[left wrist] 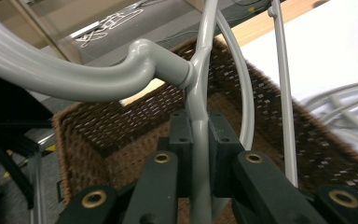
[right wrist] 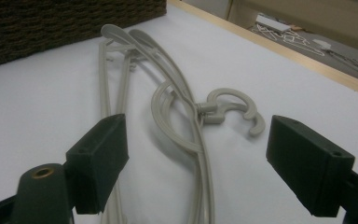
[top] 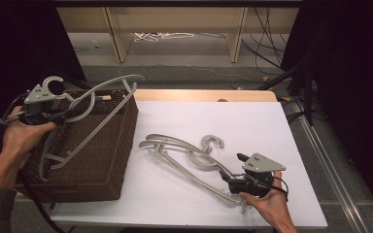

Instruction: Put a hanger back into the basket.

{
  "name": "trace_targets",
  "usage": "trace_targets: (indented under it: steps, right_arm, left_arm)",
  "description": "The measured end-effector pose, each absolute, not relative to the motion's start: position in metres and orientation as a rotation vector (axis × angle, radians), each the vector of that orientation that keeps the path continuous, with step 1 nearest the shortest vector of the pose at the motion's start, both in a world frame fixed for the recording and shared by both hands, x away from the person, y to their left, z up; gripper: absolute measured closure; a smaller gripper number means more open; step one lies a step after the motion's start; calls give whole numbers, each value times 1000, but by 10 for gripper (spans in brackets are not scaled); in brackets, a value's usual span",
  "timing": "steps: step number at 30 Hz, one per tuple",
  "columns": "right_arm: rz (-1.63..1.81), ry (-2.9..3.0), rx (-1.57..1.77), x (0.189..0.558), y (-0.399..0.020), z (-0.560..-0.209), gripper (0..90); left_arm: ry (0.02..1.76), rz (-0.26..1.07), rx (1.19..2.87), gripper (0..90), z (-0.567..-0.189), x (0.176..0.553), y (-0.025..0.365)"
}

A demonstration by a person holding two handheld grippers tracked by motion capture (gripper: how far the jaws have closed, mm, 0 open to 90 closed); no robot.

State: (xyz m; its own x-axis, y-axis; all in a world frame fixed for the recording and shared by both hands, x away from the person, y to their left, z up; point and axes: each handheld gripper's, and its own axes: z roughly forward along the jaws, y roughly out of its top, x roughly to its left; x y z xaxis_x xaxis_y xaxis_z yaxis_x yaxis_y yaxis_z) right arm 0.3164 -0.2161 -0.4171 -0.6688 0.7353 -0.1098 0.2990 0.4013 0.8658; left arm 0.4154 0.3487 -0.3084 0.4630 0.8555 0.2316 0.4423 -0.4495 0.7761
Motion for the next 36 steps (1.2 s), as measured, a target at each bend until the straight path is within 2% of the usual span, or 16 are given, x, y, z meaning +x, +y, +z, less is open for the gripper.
trace_targets:
  steps: [8,26,36]
  right_arm:
    - [1207,2172,897,318,-215,-418,185]
    - [1206,2175,896,318,-215,-419,188]
    - [1202,2183,895,318,-214,-421,190]
  left_arm:
    - [1115,844,2069,821,-321,422,366]
    - [1219,835,2104,820,-360,418,392]
    - [1254,802,2150,820,-379,426,386]
